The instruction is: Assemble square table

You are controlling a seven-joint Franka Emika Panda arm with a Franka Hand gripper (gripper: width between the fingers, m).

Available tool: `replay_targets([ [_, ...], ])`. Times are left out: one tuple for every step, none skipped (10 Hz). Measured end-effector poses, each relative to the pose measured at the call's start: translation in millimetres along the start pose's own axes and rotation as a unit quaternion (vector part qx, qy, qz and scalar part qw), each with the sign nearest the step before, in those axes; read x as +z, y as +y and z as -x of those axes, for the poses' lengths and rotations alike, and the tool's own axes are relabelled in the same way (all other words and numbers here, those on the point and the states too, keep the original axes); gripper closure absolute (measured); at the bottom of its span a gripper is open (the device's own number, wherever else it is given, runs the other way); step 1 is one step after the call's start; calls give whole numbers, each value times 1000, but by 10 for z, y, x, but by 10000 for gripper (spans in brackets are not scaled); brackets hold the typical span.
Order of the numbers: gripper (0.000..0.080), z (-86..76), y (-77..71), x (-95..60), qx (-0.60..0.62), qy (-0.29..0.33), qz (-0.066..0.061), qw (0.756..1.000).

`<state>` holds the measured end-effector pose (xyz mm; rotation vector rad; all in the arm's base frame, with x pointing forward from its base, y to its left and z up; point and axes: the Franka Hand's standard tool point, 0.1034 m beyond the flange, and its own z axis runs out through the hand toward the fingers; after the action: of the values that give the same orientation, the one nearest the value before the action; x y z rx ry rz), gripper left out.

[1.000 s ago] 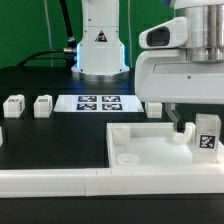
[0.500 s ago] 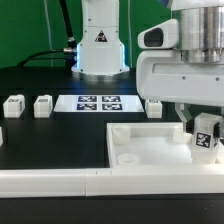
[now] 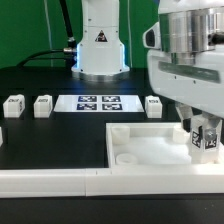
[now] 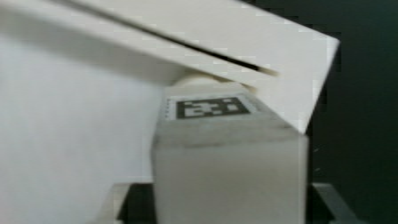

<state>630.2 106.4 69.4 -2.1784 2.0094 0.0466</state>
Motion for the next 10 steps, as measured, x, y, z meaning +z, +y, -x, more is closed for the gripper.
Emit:
replay_targets([
  [503,10,9,5,85,-11,-4,996],
  [503,28,15,11,135,-14,-3,991],
  [503,41,22,15,168,-12,-4,986],
  [503,36,33,14,189,-9,-6,982],
  [503,29,40,11,213,-7,-4,977],
  [503,31,42,15,231,-6,-4,973],
  [395,29,46,22,229,-6,-4,973],
  [258,29,47,24,228,-6,-4,974],
  [177,28,48,26,228,-6,-4,974],
  [177,28,49,28,228,-6,-3,974],
])
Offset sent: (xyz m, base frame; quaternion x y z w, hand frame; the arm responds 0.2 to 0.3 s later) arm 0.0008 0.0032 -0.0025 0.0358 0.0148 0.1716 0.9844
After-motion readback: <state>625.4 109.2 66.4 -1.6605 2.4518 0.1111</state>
